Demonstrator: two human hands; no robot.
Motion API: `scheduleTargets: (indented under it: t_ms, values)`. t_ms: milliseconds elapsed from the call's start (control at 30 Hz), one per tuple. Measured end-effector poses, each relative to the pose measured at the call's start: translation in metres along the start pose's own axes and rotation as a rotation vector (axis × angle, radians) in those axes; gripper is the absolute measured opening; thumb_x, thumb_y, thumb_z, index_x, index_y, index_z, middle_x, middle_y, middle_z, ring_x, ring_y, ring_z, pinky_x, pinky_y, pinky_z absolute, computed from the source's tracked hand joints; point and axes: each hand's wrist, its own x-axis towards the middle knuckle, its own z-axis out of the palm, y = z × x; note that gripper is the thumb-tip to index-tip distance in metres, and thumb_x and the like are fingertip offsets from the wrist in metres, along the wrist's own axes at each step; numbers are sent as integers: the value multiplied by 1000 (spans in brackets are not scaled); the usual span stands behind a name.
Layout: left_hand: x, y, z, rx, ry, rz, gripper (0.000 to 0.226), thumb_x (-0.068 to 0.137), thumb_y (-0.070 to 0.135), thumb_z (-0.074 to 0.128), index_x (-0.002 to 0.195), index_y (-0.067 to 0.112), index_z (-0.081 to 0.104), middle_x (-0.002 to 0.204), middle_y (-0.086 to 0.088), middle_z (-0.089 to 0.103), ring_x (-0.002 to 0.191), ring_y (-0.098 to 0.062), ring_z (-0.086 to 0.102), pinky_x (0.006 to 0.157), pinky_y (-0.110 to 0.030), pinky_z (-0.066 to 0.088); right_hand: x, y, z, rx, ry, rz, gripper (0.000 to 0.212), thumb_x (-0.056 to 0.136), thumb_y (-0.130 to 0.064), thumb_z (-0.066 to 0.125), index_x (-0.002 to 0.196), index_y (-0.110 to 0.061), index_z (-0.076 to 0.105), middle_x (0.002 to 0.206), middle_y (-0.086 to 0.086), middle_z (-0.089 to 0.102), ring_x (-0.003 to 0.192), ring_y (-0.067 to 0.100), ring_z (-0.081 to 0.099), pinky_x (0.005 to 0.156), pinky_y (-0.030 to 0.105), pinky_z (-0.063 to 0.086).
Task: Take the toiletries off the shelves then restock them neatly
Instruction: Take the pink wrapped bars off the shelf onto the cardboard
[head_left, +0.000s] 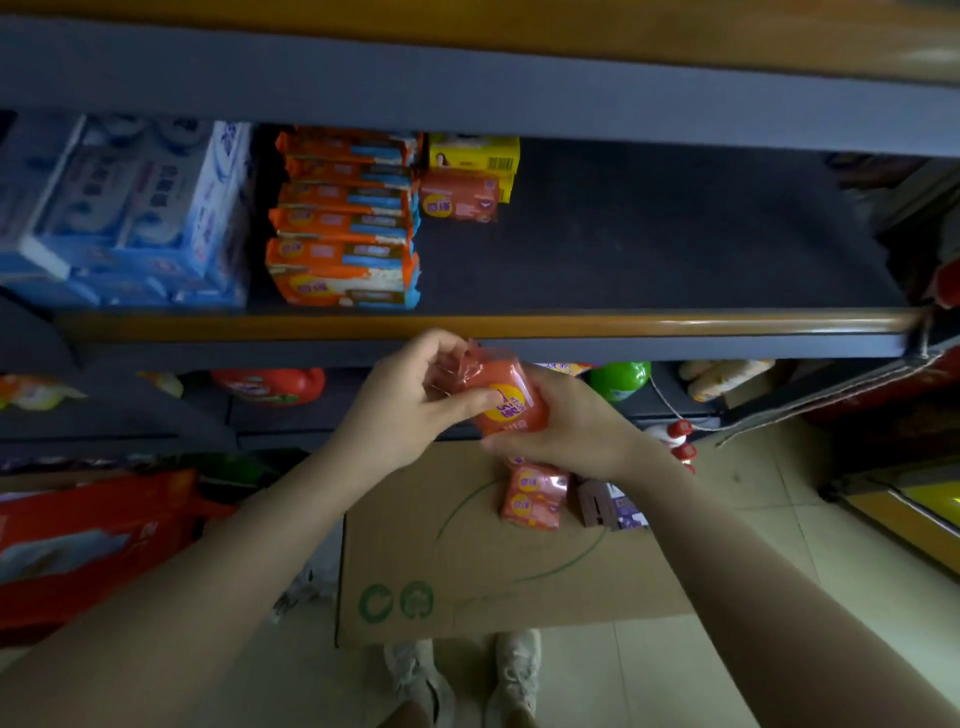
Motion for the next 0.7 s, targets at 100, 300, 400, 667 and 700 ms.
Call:
scheduleTargets:
  t_ms: [100, 300, 400, 667, 700]
  values:
    - [-22, -2, 7, -61, -22, -48, 32, 71, 22, 79, 90, 31, 54, 95, 4, 66, 86, -10, 63, 76, -18, 50, -16, 6, 10, 250, -159, 59, 40, 73, -18, 72, 110, -20, 57, 84, 1, 65, 74, 14, 62, 71, 31, 53]
    - [-103, -18, 1, 114, 65, -256, 19, 88, 21, 61, 105, 25, 55, 90, 16, 59, 81, 0, 58, 75, -13, 44, -25, 16, 46, 313, -363, 219, 27, 79, 3, 67, 99, -14, 60, 76, 4, 62, 59, 9, 60, 54, 23, 50]
    - [-154, -35, -14, 212, 184, -427, 12, 94, 27, 51, 105, 25, 54, 88, 13, 56, 81, -4, 57, 65, -9, 41, -11, 25, 79, 127, -300, 213, 25, 77, -6, 73, 94, -20, 61, 78, 0, 62, 66, 11, 60, 62, 31, 52]
    - [-332, -72, -74, 177, 674, -848, 14, 90, 12, 56, 103, 10, 62, 92, -10, 67, 80, -25, 63, 71, -25, 44, -9, -61, 208, -181, -471, -38, 17, 83, -1, 66, 98, -2, 59, 86, 10, 62, 83, 26, 60, 67, 31, 50]
    - [-356, -75, -85, 158, 738, -886, 12, 90, 10, 56, 100, 12, 62, 89, -9, 67, 75, -23, 63, 67, -24, 44, -9, -81, 231, -223, -526, -94, 20, 84, -6, 66, 102, -4, 59, 92, 10, 64, 87, 25, 60, 69, 31, 49]
